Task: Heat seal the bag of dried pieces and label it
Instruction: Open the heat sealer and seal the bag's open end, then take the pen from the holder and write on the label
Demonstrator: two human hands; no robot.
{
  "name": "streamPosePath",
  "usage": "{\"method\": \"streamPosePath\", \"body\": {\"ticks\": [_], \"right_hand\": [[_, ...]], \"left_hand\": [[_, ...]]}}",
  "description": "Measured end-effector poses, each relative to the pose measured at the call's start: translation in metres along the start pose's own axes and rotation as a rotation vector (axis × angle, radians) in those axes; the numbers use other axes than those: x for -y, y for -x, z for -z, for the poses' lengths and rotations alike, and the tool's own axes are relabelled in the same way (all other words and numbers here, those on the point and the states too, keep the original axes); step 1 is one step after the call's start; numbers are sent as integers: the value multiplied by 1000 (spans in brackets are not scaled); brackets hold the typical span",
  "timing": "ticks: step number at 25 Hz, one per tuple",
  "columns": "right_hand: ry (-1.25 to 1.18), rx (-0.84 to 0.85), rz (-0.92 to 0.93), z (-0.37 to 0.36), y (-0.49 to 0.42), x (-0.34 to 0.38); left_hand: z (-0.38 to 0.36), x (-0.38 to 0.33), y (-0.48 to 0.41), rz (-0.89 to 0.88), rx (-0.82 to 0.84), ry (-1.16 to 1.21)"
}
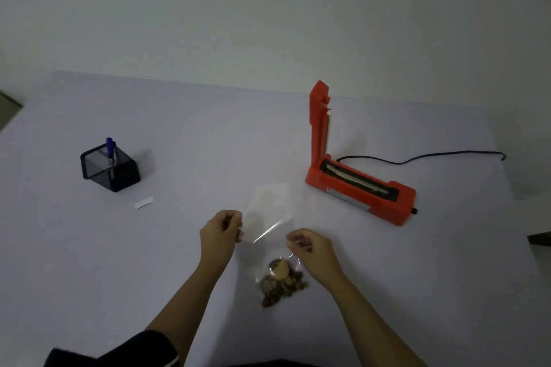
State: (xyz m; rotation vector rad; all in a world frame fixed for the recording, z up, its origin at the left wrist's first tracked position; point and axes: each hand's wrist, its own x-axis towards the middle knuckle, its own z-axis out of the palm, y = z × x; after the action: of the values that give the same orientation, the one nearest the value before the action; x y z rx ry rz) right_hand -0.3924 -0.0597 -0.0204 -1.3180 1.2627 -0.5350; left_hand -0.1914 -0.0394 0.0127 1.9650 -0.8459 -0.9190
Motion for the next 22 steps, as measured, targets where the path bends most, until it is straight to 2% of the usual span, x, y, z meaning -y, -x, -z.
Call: {"method": "streamPosePath", "body": {"ticks": [5,9,13,16,22], "right_hand": [[40,-6,-60,-59,-12,6],[103,-80,-161,-97,-21,11],[71,-264,-232,-111,-31,18],[59,-318,-241,-113,-39,21],[131,-356,-255,-120,-44,20]], "left_hand": [[43,15,-40,65,-35,-31],[56,20,-78,40,62,-143],[50,22,-106,-2,129,-283],[44,28,-119,-54,134,-452],[41,32,-119,-51,95,-438]]}}
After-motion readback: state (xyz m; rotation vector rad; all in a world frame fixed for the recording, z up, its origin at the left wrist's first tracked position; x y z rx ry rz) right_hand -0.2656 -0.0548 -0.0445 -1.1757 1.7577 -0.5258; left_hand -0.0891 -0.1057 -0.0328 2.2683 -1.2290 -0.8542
